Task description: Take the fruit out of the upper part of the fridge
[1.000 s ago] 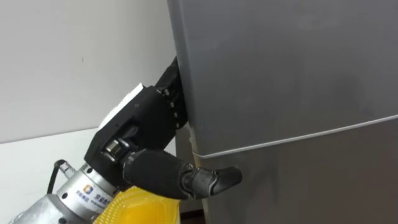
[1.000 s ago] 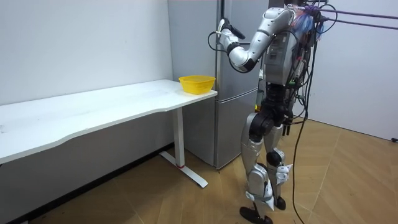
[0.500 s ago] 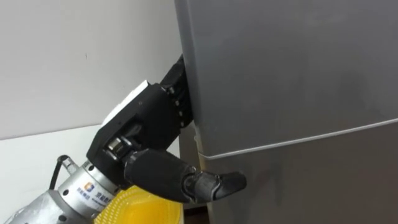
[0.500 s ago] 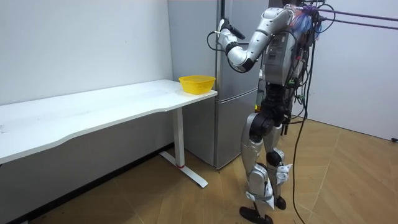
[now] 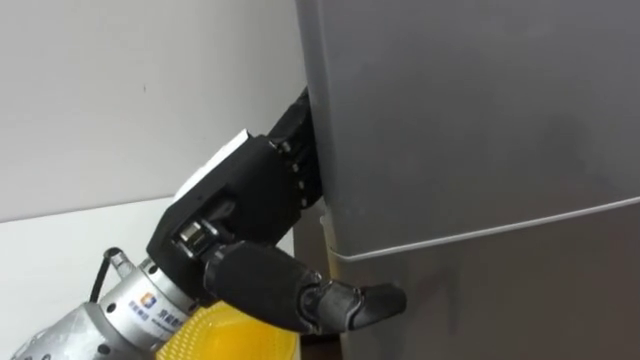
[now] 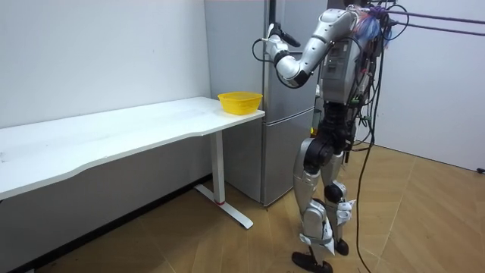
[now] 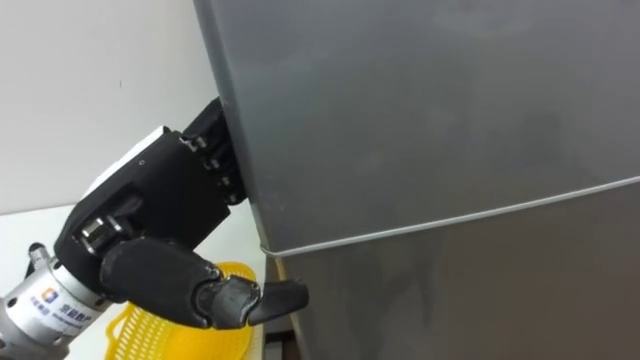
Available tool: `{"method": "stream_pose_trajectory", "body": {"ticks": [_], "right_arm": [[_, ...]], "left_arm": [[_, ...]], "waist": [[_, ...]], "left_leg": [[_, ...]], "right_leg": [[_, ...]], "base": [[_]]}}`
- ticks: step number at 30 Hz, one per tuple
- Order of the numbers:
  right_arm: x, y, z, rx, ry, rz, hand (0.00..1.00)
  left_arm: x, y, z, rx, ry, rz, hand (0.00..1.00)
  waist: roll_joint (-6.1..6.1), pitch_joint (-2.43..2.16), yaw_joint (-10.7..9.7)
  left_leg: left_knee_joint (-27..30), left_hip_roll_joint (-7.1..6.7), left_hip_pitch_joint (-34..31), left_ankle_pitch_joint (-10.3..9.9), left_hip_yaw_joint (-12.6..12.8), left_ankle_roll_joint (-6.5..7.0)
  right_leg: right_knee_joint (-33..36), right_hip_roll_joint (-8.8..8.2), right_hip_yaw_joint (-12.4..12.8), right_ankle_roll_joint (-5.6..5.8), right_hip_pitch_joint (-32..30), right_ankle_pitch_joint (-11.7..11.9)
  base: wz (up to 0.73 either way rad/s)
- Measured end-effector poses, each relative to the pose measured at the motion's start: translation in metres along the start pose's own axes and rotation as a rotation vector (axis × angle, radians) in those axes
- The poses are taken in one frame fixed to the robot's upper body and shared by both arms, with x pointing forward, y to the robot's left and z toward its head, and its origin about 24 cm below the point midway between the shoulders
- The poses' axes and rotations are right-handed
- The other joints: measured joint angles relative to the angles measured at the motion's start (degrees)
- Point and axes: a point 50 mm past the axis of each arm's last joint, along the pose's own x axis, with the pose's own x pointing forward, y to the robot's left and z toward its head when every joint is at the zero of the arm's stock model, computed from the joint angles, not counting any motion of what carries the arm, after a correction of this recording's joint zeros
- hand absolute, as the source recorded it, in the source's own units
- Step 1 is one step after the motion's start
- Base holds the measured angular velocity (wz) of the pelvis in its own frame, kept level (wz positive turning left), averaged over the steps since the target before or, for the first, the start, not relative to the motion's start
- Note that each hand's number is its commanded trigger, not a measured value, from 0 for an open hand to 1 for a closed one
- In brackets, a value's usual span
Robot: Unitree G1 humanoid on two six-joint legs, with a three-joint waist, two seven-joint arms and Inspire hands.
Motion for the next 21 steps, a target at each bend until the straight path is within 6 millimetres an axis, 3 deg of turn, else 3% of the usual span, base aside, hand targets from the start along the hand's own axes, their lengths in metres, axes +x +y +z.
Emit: {"method": "stream_pose_trajectory", "body": {"ticks": [21], "right_arm": [[-0.0001,0.0001,-0.0043,-0.004,0.012,0.001,0.0]], "left_arm": [[0.0092,-0.0075,0.0076,-0.069,-0.063,-0.095,0.0]], "waist": [[-0.15,-0.27,-0.1]], "left_leg": [[0.0,-0.02,-0.3,0.0,0.0,0.16]], "right_leg": [[0.0,0.14,1.4,0.03,-0.8,0.0]], "base": [[-0.01]]}}
